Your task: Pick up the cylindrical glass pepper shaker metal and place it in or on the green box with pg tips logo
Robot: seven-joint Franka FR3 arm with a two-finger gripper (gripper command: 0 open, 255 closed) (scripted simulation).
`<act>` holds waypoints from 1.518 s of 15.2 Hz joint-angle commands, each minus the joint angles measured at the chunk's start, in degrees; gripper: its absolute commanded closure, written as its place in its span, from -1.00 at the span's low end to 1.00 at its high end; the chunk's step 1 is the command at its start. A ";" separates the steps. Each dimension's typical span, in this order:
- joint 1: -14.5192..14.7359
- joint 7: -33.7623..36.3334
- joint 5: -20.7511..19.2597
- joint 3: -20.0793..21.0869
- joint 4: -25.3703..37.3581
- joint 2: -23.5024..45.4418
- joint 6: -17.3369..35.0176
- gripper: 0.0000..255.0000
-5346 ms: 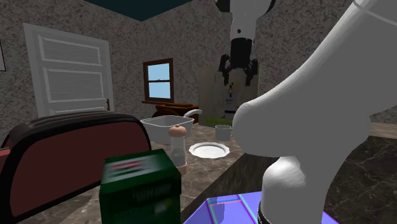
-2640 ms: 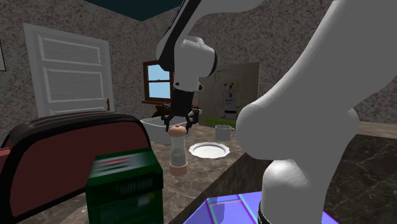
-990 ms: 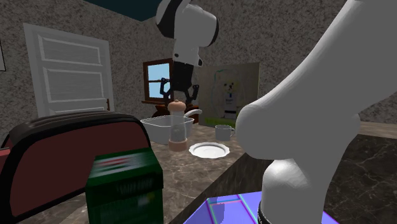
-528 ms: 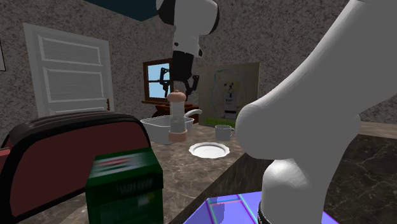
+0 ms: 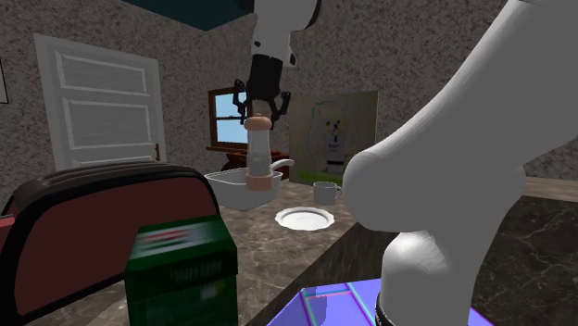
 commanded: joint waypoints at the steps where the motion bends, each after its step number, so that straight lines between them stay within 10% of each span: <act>1: 0.00 0.51 -0.13 0.05 1.60 0.20 -1.33 1.00; 23: 6.30 17.88 6.69 8.20 9.44 -14.59 -19.69 1.00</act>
